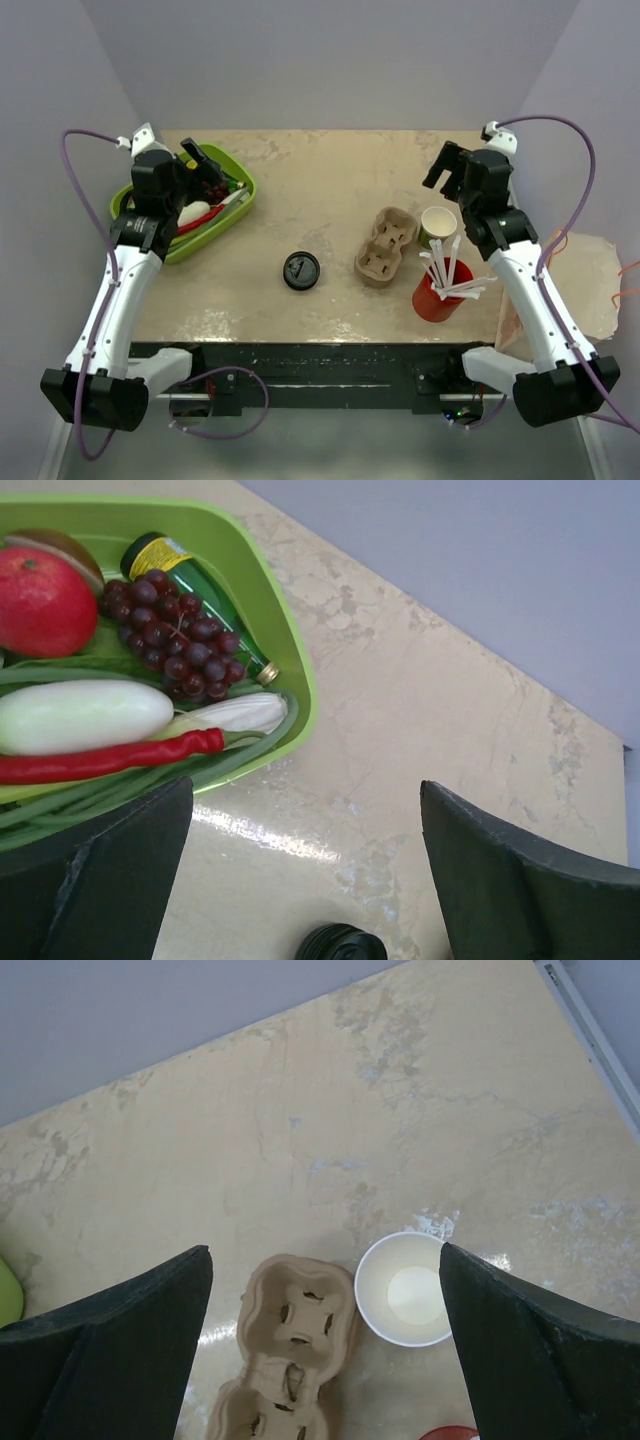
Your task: Pack the takeout coffee
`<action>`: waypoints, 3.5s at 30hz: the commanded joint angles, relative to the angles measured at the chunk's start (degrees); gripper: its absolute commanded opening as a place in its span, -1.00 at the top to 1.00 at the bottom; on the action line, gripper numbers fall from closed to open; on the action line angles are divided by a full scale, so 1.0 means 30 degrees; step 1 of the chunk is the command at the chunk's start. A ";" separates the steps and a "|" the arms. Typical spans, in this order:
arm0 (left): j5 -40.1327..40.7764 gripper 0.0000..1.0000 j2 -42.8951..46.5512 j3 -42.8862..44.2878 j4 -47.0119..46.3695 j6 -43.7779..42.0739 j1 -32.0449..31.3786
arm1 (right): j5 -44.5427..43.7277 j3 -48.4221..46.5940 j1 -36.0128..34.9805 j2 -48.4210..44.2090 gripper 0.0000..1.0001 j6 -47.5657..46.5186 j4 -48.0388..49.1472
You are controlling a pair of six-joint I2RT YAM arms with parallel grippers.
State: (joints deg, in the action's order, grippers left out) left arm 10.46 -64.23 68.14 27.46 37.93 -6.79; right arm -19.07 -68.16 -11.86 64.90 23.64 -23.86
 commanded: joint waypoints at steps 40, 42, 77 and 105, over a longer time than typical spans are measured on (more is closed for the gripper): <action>-0.0703 -0.99 -0.0183 -0.0887 -0.1625 -0.0779 0.0036 | 0.1905 -0.0836 0.4450 0.6871 -0.38 0.0676 -0.4410; -0.0820 -0.99 -0.0183 -0.0887 -0.1596 -0.0808 0.0036 | 0.1465 -0.0456 0.4509 0.6784 -0.36 0.0704 -0.4528; -0.6528 -0.99 -0.0622 -0.2819 -0.3091 -0.0516 0.0036 | 0.7313 -0.6458 -0.3017 0.6398 1.00 -0.1378 -0.3270; -0.6856 -0.86 -0.4222 -0.4726 -0.1596 -0.2244 -0.5382 | 0.6386 -0.8539 -0.6096 1.4518 0.64 -0.1610 -0.2858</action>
State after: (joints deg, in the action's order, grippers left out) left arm -14.04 -75.11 50.35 21.21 33.34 -20.58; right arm 1.93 -91.92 -30.15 110.10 18.55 -32.36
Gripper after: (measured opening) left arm 0.959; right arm 0.122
